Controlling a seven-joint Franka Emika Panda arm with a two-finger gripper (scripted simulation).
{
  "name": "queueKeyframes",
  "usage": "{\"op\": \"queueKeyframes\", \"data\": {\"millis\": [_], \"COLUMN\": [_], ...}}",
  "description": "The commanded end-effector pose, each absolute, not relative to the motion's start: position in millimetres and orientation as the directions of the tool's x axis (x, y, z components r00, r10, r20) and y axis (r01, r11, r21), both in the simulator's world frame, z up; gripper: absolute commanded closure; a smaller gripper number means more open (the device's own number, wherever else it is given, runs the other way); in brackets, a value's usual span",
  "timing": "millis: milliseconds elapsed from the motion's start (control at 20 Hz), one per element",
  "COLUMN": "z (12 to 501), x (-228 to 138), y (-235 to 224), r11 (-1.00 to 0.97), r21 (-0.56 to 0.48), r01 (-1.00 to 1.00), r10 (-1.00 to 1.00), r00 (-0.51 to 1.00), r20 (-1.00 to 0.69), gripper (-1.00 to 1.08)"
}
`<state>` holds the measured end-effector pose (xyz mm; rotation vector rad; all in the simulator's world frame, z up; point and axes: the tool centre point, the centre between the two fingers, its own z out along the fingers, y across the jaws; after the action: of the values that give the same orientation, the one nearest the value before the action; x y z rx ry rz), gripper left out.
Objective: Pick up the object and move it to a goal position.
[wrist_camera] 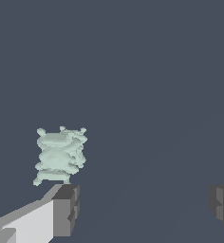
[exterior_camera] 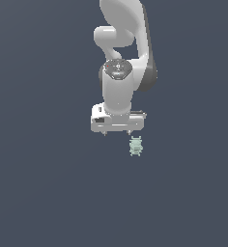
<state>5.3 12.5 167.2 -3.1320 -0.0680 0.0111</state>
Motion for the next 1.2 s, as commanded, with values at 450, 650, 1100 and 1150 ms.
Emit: {"op": "queueKeyframes", "data": {"millis": [450, 650, 1100, 1150], "z": [166, 166, 153, 150], "x": [8, 8, 8, 8], "y": [0, 0, 23, 28], "r11": [-1.0, -1.0, -1.0, -1.0], "r21": [-0.015, -0.015, -0.01, -0.009], "r01": [0.017, 0.018, 0.006, 0.004], "r10": [0.017, 0.018, 0.006, 0.004], "r00": [1.0, 1.0, 1.0, 1.0], "r20": [-0.015, -0.015, -0.012, -0.012], "gripper": [-0.92, -0.92, -0.92, -0.92]}}
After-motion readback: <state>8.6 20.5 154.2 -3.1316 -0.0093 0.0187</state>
